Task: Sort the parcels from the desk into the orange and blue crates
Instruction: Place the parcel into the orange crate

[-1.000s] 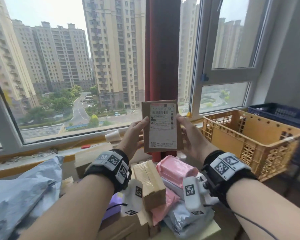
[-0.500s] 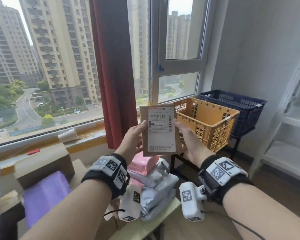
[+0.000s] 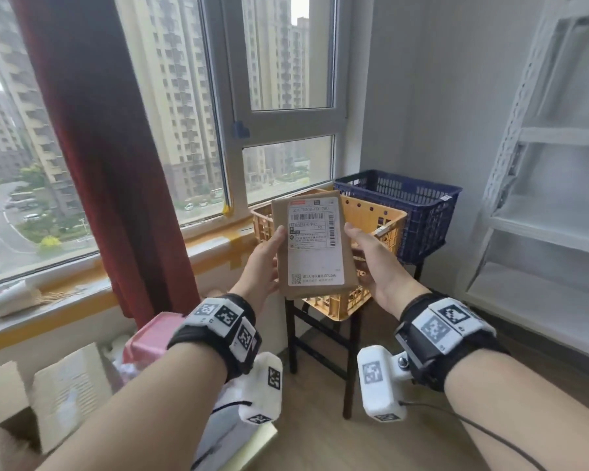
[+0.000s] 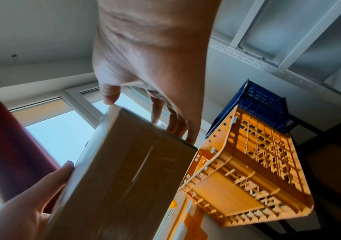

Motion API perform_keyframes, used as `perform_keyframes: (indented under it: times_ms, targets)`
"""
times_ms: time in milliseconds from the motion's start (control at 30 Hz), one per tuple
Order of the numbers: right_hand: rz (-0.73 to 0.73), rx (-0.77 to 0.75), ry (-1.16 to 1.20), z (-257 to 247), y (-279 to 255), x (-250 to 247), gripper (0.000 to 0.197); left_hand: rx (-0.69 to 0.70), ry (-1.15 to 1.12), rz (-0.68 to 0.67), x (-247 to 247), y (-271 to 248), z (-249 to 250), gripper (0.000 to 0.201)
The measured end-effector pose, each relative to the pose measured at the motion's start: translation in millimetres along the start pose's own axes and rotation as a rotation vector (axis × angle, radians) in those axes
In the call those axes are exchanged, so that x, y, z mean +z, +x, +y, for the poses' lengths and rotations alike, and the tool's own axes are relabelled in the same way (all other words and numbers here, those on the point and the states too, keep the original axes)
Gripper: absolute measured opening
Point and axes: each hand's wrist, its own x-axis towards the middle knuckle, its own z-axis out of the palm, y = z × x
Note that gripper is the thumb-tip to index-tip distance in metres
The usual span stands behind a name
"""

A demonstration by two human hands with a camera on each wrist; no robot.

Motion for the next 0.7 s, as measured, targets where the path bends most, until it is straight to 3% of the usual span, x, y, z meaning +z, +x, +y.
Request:
perform_keyframes:
  times_ms: [333, 467, 600, 700]
  targets:
    - [0.010, 0.023, -0.016, 20, 86, -131, 0.040, -0.063, 0.015, -0.024, 124, 90, -29, 0.033]
    - [0.009, 0.020, -0.007, 27, 118, -155, 0.042, -0.060, 0.026, -0.017, 148, 119, -31, 0.029]
    - [0.004, 0.020, 0.006, 34, 154, -164, 0.061, -0.068, 0.044, -0.006, 157, 154, -35, 0.028]
    - [-0.013, 0.027, 0.004, 37, 184, -169, 0.055, -0.072, 0.039, 0.009, 158, 188, -39, 0.029]
